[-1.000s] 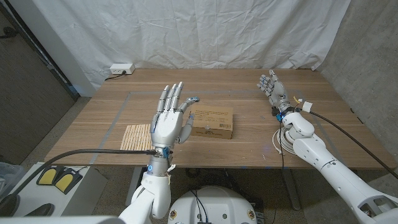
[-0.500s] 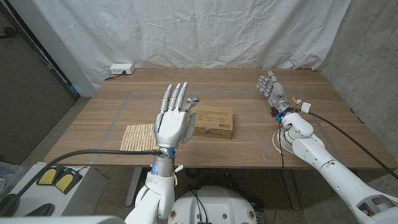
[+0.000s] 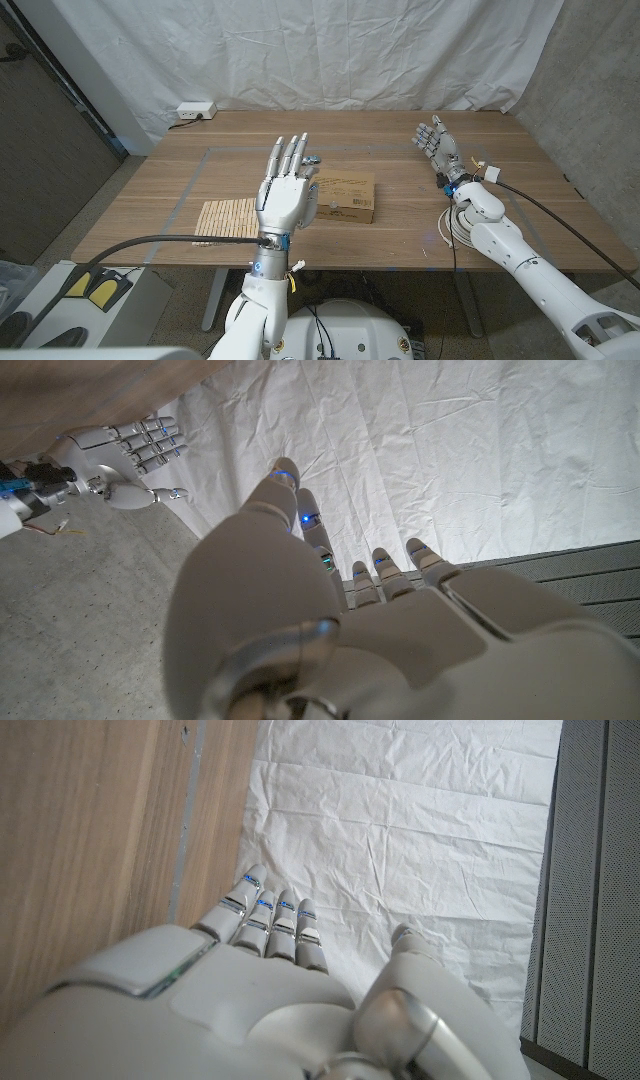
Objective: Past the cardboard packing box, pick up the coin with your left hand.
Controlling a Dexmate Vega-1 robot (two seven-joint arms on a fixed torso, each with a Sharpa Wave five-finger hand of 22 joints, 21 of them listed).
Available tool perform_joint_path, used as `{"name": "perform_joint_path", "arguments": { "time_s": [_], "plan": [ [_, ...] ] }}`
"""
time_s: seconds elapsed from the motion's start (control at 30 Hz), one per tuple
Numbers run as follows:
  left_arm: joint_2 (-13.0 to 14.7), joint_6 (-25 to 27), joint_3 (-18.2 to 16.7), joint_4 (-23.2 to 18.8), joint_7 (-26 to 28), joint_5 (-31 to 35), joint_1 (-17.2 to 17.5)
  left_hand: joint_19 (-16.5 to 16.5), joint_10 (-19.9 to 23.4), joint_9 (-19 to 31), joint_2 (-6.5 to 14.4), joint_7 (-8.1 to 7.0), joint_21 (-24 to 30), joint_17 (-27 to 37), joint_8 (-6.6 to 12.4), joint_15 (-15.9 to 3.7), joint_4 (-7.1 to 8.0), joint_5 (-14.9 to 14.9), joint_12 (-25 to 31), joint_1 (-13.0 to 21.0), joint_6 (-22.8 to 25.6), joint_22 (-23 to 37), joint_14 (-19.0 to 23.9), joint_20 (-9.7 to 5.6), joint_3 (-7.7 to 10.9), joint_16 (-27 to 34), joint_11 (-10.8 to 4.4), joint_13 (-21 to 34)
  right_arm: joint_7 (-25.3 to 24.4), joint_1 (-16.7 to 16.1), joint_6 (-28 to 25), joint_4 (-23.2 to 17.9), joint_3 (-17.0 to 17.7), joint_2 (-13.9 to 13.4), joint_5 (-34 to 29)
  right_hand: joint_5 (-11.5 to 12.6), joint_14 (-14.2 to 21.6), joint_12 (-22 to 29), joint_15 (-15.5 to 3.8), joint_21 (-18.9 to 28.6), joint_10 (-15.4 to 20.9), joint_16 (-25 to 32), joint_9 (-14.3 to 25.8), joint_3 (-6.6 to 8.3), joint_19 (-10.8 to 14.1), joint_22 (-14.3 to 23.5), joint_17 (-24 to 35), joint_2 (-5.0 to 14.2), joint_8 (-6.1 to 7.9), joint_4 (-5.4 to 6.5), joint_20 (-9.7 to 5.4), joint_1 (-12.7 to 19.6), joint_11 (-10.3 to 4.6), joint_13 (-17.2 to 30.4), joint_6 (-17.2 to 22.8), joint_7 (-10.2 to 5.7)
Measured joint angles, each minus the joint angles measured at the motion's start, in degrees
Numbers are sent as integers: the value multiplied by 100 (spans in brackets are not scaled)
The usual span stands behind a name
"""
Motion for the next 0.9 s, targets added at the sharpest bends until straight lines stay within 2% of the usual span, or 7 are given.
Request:
{"name": "perform_joint_path", "arguments": {
  "time_s": [0.17, 0.37, 0.53, 0.67, 0.77, 0.9],
  "plan": [
    [-69, 107, 74, 18, -304, 104, -59, 0, 36, 14, 13, 0, 0, 0, 0, -26, 0, -2, 0, 29, 0, 0, -26, 0, 0, 0, -100, 0, 43, 43, 10, 82, 1, 31, 14, 0, 0, 0, 0, 0, 0, 0, 0, 0, 0, 0, 0, 0, 0, 0, 0, 0, 0, 0, 0, 0],
    [-98, 166, 156, 32, -593, 212, -126, -22, 0, 41, -19, -28, 0, 0, -66, -64, 17, -2, 0, 61, -123, 0, -64, 66, -17, 0, -135, 0, 90, 92, 40, 172, -4, 69, 24, 0, 0, 0, 0, 0, 0, 0, 0, 0, 21, 0, 0, 0, 0, 0, -21, 0, 0, 14, 0, 0],
    [-102, 183, 198, 64, -747, 280, -179, -53, -33, 67, -40, -62, 0, 0, -118, -42, 7, -36, 0, 82, -250, 0, -86, 117, -42, 0, -105, 0, 111, 120, 56, 234, -13, 94, 30, 0, 21, 0, -22, -22, -1, 0, 0, 0, 21, 0, -1, 0, 0, 0, -21, 0, 0, 14, 0, 0],
    [-86, 182, 228, 101, -876, 358, -232, -23, -33, 94, -46, -92, 0, 0, -118, -76, 67, -38, 0, 76, -280, 0, -120, 147, -102, 0, -105, 0, 124, 146, 67, 306, -26, 126, 34, 0, 31, 0, -32, -22, -1, 0, 0, 0, 21, -1, 0, 0, 0, 0, -21, 0, 0, 14, 0, 0],
    [-69, 177, 239, 130, -880, 373, -260, -32, -11, 120, -154, -91, 0, 14, -118, -76, 143, -38, 0, -37, -234, 0, -120, 156, -226, 0, -126, 0, 129, 151, 74, 321, -27, 133, 38, 0, 31, 0, -31, -22, -1, 0, 0, 0, 21, -1, -1, 0, 0, 0, -21, 0, 0, 13, 0, 1],
    [-41, 177, 256, 166, -880, 373, -293, -30, 31, 146, -186, -92, 0, 15, -93, -76, 263, -37, 0, -252, -153, 0, -120, 158, -345, 0, -166, 0, 133, 151, 86, 321, -27, 133, 44, 0, 31, 0, -31, -22, -1, 0, 0, 1, 20, -1, -1, 0, 0, 0, -21, 0, 0, 13, 0, 1]
  ]
}}
